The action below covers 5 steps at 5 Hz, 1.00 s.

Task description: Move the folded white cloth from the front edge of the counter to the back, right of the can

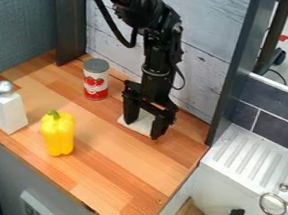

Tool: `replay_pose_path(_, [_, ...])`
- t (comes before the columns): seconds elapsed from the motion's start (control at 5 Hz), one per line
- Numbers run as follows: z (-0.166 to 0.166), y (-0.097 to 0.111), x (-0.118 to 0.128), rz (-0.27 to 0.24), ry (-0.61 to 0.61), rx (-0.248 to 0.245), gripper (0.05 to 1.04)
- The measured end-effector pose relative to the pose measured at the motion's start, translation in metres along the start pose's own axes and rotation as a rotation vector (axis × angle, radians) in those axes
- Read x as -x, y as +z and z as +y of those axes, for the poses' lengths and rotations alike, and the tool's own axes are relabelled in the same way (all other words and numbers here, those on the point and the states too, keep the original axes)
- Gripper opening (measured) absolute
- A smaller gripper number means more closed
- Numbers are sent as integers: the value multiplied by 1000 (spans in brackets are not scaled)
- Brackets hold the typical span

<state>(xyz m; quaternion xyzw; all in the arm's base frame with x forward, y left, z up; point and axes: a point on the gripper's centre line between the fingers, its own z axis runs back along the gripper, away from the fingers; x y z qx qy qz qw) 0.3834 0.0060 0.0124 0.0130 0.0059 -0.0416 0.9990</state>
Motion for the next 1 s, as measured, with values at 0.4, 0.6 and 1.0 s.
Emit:
replay_pose_path(0.4, [6,27,15,-42,109,-19,1001])
replay_pose_path(0.6, [6,54,27,-13,68,-22,1001])
replay_pose_path(1.0, [3,105,74,65,-28,-19,1001])
